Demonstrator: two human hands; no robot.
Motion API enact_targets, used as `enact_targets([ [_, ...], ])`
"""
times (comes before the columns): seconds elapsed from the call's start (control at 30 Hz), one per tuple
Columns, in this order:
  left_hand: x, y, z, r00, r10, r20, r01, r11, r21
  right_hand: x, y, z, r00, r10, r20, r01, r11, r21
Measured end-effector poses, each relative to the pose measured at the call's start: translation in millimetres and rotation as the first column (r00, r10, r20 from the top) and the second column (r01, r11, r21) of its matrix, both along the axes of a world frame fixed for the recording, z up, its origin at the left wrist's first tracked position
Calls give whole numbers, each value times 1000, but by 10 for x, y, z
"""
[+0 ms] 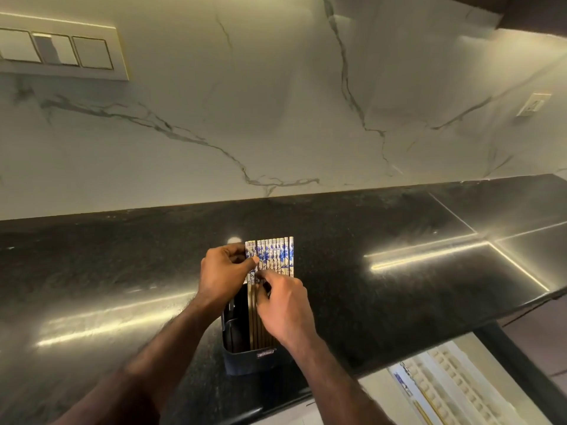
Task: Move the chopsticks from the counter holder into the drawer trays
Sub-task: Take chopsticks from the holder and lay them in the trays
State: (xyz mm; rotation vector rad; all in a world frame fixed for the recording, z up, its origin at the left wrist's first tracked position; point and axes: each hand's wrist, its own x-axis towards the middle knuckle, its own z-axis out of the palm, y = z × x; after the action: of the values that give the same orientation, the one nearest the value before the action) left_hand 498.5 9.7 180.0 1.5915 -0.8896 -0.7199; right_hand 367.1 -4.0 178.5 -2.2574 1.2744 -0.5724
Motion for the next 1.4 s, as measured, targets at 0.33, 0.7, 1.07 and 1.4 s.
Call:
enact_targets([
  [0.33, 43, 49, 101, 996, 85, -37, -87, 995, -53, 27, -26, 16, 999, 42, 32, -45, 994, 95],
  [0.7, 78, -7, 1202, 985, -164, -45, 145, 949, -280, -194, -146, 365, 935, 65, 348, -201, 906, 372],
  [1.07, -839, -46, 1631, 961, -209, -183, 118, 902, -414, -1494, -3, 657, 904, -17, 427, -207, 857, 472],
  [1.4, -2642, 95, 1289, 856, -368, -362, 263, 915, -307, -3452, 599, 559, 896, -244, 370, 13, 849, 529],
])
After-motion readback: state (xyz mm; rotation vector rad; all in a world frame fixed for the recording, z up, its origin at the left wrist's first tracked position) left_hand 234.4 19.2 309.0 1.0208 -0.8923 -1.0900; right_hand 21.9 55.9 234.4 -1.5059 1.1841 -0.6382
